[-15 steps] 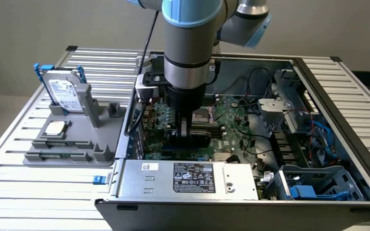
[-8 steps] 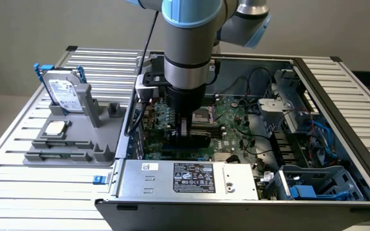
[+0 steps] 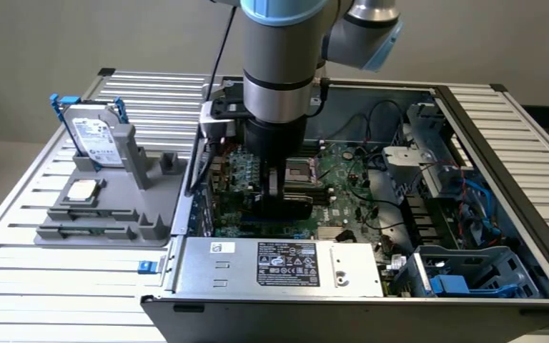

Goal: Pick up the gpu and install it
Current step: 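Insert the gpu into the slot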

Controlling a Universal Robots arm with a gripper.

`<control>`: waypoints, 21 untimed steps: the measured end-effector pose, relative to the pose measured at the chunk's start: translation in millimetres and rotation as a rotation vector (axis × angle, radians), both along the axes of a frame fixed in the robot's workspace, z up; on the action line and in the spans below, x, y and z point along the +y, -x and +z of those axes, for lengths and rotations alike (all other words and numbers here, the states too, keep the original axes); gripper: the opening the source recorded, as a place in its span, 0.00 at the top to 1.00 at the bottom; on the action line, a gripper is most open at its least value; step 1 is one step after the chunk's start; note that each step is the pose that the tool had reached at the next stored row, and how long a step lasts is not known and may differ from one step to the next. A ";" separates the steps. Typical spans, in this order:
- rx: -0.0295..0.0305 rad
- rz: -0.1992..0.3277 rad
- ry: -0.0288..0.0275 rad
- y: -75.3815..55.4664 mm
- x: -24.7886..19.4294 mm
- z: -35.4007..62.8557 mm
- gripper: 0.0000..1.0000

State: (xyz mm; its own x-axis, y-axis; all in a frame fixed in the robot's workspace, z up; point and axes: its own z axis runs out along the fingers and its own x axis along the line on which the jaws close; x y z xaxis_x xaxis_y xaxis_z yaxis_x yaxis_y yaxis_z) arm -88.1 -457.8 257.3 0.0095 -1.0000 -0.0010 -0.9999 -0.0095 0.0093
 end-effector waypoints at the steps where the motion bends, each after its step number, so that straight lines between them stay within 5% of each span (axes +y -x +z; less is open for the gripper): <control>1: 0.0004 0.000 -0.0001 0.0 0.0 2.4 0.53; 12: 0.0100 0.000 -0.0011 0.1 0.0 25.7 0.53; 21: 0.0177 0.000 -0.0026 0.2 0.0 27.9 0.53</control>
